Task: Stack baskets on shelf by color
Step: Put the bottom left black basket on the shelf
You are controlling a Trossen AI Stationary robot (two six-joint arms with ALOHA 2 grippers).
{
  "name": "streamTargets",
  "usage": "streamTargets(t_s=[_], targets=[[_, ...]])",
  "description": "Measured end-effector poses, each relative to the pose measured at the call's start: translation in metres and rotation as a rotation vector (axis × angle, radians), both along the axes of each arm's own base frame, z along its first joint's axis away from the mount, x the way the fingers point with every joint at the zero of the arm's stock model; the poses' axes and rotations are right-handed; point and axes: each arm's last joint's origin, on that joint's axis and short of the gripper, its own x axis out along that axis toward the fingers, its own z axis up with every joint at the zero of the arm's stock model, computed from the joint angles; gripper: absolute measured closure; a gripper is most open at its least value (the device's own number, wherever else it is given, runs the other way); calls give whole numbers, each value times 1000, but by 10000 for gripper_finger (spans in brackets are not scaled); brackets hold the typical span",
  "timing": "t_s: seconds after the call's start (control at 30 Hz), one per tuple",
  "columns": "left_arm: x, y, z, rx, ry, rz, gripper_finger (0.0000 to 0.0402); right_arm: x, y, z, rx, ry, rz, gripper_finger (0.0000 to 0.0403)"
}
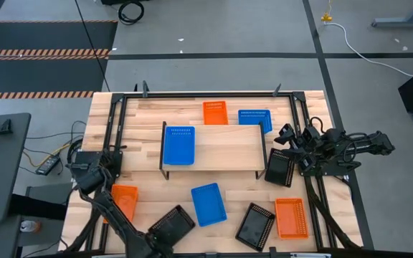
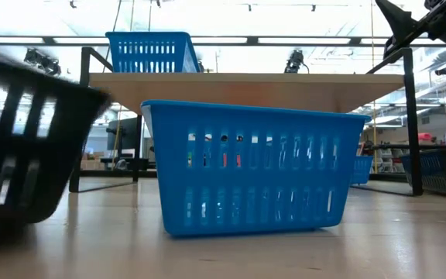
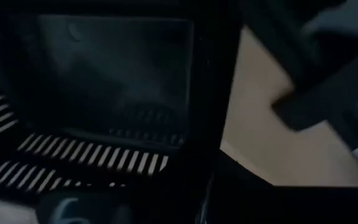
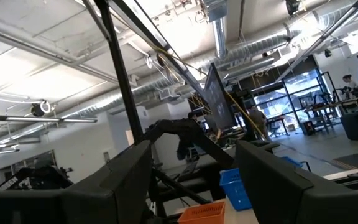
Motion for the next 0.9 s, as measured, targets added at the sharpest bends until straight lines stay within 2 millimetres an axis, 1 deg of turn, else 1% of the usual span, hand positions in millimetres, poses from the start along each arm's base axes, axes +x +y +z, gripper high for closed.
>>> streamTargets(t_s=[0.13,0.2,0.33,0.5,0.6,0.7,0.8,0.9], targets=[[12,-5,26,-33,-103,11,397,0,0,0,0,1,0,163],[19,-5,40,-46,-158,62,397,0,0,0,0,1,0,163],[35,2,64,-73,-246,218,397,0,0,-1,-1,11,0,163],[50,9,89,-105,-351,275,397,1,0,-2,-3,24,0,163],[60,17,103,-103,-419,313,397,1,0,-2,-3,24,0,163],[74,31,114,-76,-508,369,397,1,0,-2,-3,24,0,163],[90,47,120,-61,-572,432,397,1,0,-2,-2,23,0,163],[106,63,122,-66,-609,496,397,1,0,-2,-2,23,0,163]])
